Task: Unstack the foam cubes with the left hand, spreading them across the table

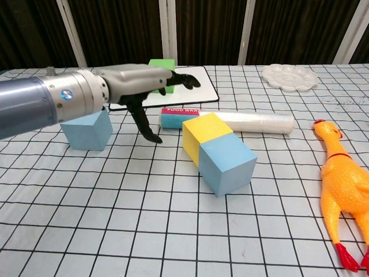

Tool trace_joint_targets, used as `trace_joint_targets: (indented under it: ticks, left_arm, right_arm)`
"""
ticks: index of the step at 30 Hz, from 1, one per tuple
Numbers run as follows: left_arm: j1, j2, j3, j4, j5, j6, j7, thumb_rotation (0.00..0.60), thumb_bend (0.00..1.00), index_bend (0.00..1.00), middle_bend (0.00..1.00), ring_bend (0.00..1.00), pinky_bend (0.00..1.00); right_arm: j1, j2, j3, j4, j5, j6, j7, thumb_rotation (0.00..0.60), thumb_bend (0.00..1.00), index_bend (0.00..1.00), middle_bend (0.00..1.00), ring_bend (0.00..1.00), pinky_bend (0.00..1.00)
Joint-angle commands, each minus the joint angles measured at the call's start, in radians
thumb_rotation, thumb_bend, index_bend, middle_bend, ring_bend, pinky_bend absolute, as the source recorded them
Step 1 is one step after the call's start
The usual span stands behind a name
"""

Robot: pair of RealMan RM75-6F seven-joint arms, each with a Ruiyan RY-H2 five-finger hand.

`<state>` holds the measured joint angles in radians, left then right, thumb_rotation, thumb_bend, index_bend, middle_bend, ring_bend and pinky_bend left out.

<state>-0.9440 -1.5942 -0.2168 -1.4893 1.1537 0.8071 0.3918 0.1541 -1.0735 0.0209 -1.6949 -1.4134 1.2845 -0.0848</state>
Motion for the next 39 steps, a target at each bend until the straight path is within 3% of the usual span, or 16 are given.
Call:
trace_joint_targets:
  ticks: [1, 9, 15, 23, 30, 39]
  left_arm:
    - [-0.053, -0.062, 0.001, 0.039, -0.051, -0.049, 0.037, 0.600, 0.00, 0.05, 0.05, 0.00, 0.17]
    - [-0.093, -0.178, -0.005, 0.121, -0.001, 0.011, 0.050, 0.600, 0.00, 0.09, 0.05, 0.00, 0.17]
    - [-0.109, -0.217, 0.003, 0.151, 0.004, 0.007, 0.050, 0.600, 0.00, 0.09, 0.06, 0.02, 0.20]
    - [-0.129, -0.228, 0.022, 0.174, -0.038, -0.014, 0.130, 0.600, 0.00, 0.10, 0.17, 0.15, 0.31]
    - [-0.135, -0.207, 0.020, 0.133, -0.096, 0.006, 0.205, 0.600, 0.00, 0.14, 0.29, 0.37, 0.53]
    - [-0.121, -0.146, 0.026, 0.058, -0.115, 0.048, 0.237, 0.600, 0.03, 0.16, 0.34, 0.47, 0.60]
  right_arm:
    - [0.000, 0.002, 0.000, 0.001, -0.001, 0.000, 0.005, 0.600, 0.02, 0.16, 0.04, 0.14, 0.07]
    - [-0.001, 0.009, 0.000, 0.003, -0.001, -0.001, 0.020, 0.600, 0.02, 0.16, 0.04, 0.14, 0.07]
    - [-0.001, 0.015, -0.001, 0.001, 0.002, -0.007, 0.028, 0.600, 0.02, 0.16, 0.04, 0.14, 0.07]
    - [-0.002, 0.022, 0.002, 0.002, 0.008, -0.007, 0.039, 0.600, 0.02, 0.16, 0.04, 0.15, 0.07]
    - [-0.003, 0.024, 0.000, 0.001, 0.001, -0.006, 0.041, 0.600, 0.02, 0.16, 0.04, 0.15, 0.07]
    - [-0.004, 0.026, 0.001, 0.000, 0.004, -0.006, 0.043, 0.600, 0.02, 0.16, 0.04, 0.15, 0.07]
